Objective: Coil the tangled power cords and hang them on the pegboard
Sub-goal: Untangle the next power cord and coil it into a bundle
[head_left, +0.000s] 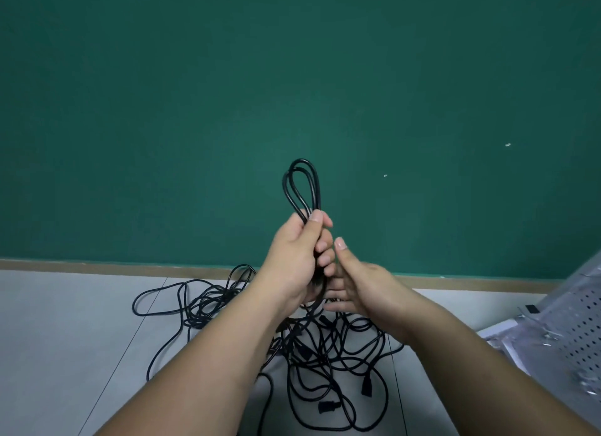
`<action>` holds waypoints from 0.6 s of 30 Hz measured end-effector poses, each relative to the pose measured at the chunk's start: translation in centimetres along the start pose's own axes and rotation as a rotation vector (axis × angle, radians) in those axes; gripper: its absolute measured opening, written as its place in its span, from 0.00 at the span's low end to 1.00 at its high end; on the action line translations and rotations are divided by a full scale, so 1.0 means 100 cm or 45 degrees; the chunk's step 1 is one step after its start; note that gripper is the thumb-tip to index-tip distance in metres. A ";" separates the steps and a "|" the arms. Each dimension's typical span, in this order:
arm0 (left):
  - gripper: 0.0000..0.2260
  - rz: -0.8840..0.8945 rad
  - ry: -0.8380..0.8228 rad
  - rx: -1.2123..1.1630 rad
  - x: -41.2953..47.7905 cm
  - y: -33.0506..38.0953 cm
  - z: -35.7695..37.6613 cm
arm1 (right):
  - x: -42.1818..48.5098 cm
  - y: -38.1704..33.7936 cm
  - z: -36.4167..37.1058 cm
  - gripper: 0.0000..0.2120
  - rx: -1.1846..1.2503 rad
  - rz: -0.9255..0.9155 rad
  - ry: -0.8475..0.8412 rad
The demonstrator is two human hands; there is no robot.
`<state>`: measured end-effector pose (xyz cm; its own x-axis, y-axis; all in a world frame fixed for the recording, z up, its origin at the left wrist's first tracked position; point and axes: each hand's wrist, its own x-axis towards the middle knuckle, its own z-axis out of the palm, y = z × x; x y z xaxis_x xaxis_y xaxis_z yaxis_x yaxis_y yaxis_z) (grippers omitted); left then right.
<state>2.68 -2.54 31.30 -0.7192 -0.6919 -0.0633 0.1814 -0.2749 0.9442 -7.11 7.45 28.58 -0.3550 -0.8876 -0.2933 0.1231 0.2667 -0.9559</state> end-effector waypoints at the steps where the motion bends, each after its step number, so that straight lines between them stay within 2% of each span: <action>1: 0.11 0.048 0.040 -0.001 0.002 0.001 -0.003 | 0.000 0.002 0.001 0.32 -0.034 0.001 -0.054; 3: 0.10 0.162 0.126 -0.037 0.007 0.003 -0.010 | -0.001 0.002 -0.001 0.30 -0.243 -0.030 -0.179; 6: 0.10 0.254 0.260 -0.106 0.013 0.006 -0.019 | 0.004 0.015 -0.011 0.15 -0.745 -0.063 -0.303; 8: 0.10 0.268 0.342 -0.123 0.016 0.005 -0.025 | 0.012 0.033 -0.015 0.08 -1.023 0.005 -0.336; 9: 0.10 0.265 0.379 -0.115 0.018 0.003 -0.028 | 0.015 0.042 -0.015 0.08 -1.092 0.048 -0.338; 12: 0.10 0.268 0.521 0.037 0.023 0.001 -0.038 | 0.020 0.046 -0.014 0.13 -1.117 0.056 -0.282; 14: 0.11 0.302 0.627 0.380 0.027 0.002 -0.054 | 0.019 0.029 -0.020 0.13 -1.081 -0.017 -0.216; 16: 0.11 0.317 0.672 0.796 0.031 0.003 -0.071 | 0.012 0.003 -0.029 0.12 -0.974 -0.174 -0.077; 18: 0.11 0.298 0.589 0.947 0.032 0.001 -0.073 | -0.002 -0.027 -0.036 0.10 -0.792 -0.414 0.079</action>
<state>5.29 -9.67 28.87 -0.3482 -0.9190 0.1849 -0.3060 0.2978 0.9042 -10.65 8.26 31.15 -0.3381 -0.9408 0.0260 -0.5443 0.1729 -0.8209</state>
